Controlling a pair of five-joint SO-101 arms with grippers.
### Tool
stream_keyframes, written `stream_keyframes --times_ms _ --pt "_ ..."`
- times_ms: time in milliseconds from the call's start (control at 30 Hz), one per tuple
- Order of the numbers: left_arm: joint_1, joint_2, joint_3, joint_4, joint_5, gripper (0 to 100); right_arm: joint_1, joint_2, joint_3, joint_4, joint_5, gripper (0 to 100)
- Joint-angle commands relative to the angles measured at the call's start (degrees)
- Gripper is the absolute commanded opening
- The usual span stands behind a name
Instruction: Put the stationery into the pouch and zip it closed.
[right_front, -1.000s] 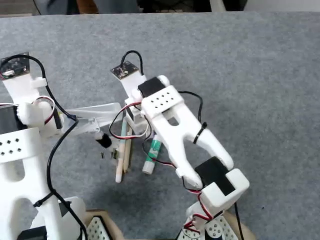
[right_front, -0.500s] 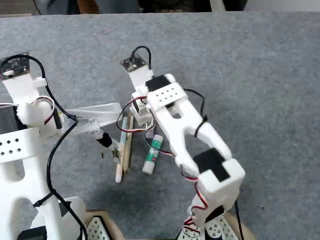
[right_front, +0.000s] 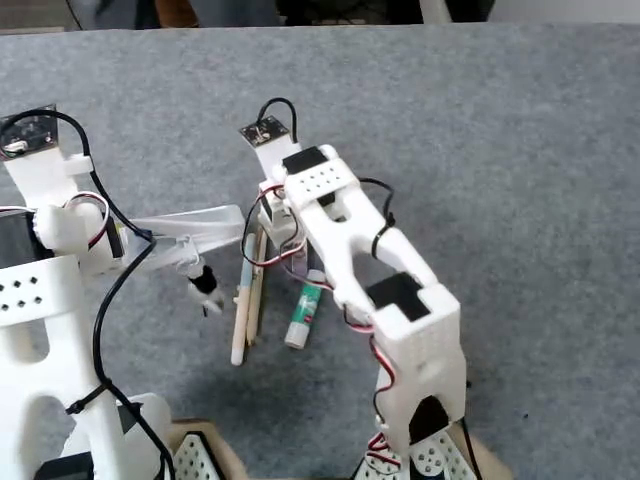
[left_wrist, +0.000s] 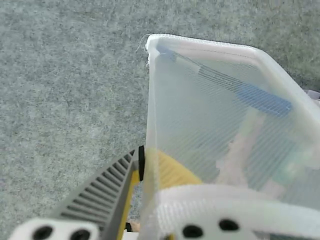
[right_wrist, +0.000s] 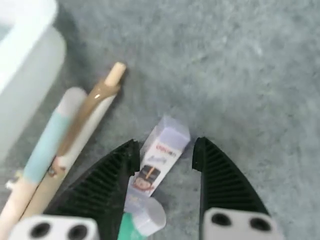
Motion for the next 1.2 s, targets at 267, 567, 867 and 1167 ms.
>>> stream_keyframes --times_ms 267,567,867,1167 --pt "-2.7 5.3 5.7 0.8 1.0 3 2.2 1.5 -4.2 -0.1 0.3 18.7" --pt "-2.6 5.3 5.7 0.8 1.0 3 2.1 1.5 -4.3 0.8 0.4 10.3" --pt "-2.6 5.3 5.7 0.8 1.0 3 1.8 1.5 -5.2 0.7 0.8 3.9" --pt "-2.6 5.3 5.7 0.8 1.0 3 2.1 1.5 -17.0 8.3 0.9 1.2"
